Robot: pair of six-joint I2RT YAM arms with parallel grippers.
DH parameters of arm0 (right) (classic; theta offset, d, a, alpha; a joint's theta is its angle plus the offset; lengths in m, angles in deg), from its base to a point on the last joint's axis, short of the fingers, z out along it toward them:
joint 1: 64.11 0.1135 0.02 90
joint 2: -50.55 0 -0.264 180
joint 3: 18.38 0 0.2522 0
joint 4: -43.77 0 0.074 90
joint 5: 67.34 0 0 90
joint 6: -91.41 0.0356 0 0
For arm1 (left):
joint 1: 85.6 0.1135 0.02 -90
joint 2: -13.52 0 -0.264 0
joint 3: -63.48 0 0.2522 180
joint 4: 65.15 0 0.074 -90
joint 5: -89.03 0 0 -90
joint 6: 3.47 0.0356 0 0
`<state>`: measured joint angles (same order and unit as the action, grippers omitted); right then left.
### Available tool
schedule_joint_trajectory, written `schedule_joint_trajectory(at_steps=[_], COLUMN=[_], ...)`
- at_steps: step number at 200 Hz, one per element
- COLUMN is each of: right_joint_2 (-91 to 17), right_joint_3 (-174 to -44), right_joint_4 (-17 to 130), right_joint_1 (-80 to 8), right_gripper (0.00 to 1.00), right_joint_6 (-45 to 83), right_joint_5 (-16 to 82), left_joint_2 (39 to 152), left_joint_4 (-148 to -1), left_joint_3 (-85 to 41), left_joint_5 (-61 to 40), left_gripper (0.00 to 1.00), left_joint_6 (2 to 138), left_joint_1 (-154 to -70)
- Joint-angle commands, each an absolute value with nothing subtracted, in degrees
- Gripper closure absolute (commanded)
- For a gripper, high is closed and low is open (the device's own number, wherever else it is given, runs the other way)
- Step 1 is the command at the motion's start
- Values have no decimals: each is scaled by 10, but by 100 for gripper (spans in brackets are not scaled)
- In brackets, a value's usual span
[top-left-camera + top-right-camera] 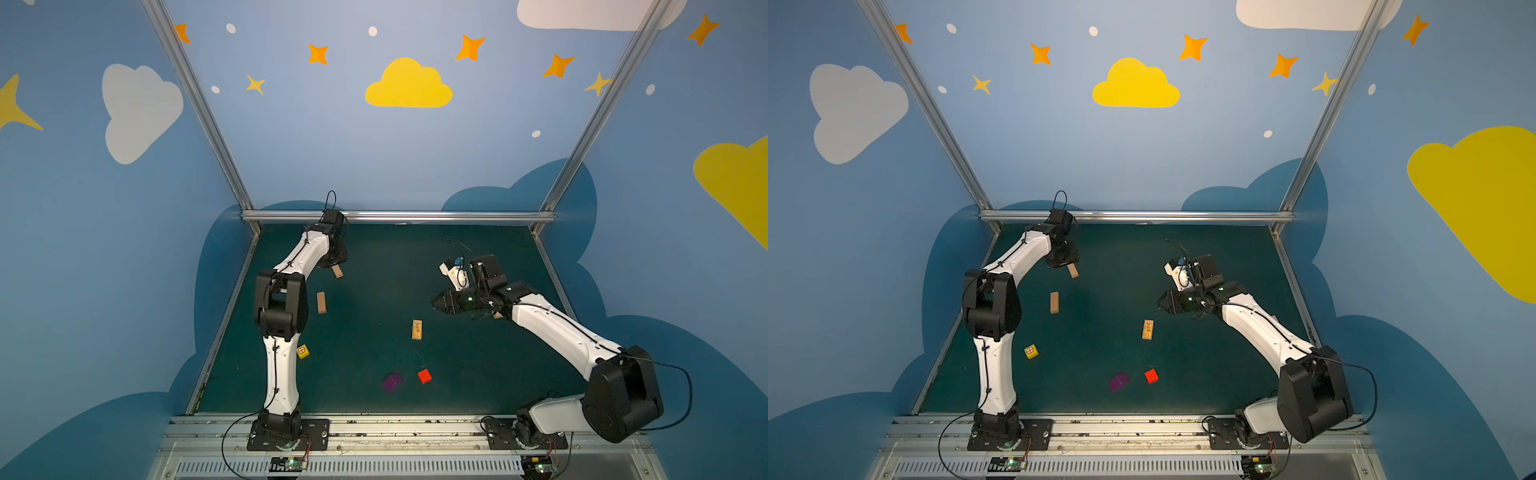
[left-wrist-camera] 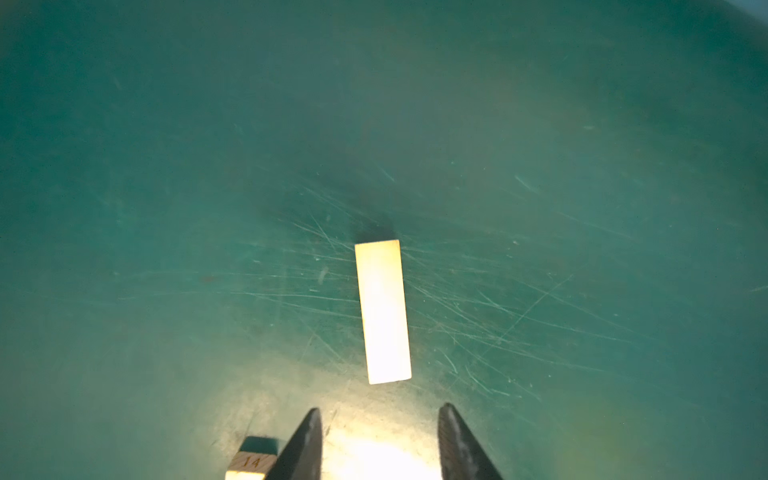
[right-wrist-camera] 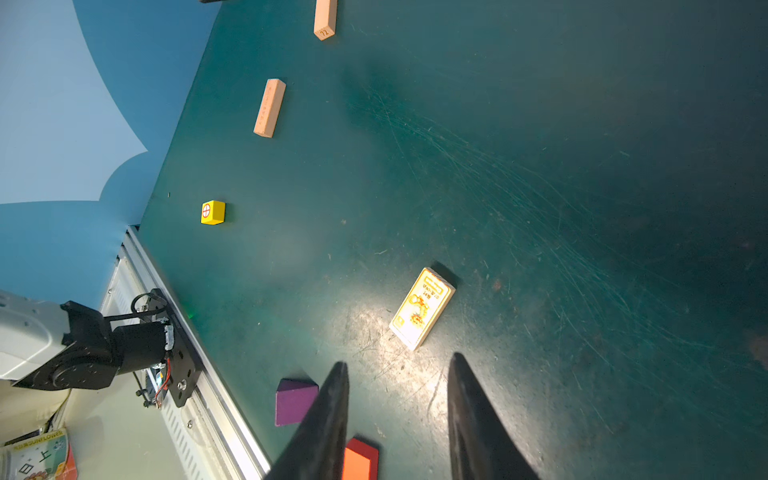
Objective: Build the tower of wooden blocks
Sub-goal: 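Reach left gripper over wooden block marked 72 while right arm moves inward, then lower the left gripper and close it on the wooden block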
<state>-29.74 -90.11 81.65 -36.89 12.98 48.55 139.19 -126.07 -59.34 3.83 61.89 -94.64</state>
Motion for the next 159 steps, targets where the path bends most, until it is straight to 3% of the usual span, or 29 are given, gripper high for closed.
schedule_joint_trajectory(at_steps=[1,94,159], right_joint_2=[-304,-318,-327], right_joint_3=[-921,-917,-915], right_joint_4=[809,787,785], right_joint_1=[-366,-363,-354], right_gripper=[65,65,64], right_joint_6=[128,152,151], right_joint_5=[492,512,508], left_joint_2=[1410,1467,1496], left_joint_4=[-1292,-1311,-1333], left_joint_3=[-623,-672,-716], left_joint_5=[22,22,32], left_gripper=[61,56,58], left_joint_6=[628,635,644], left_joint_1=[-941,-938,-936])
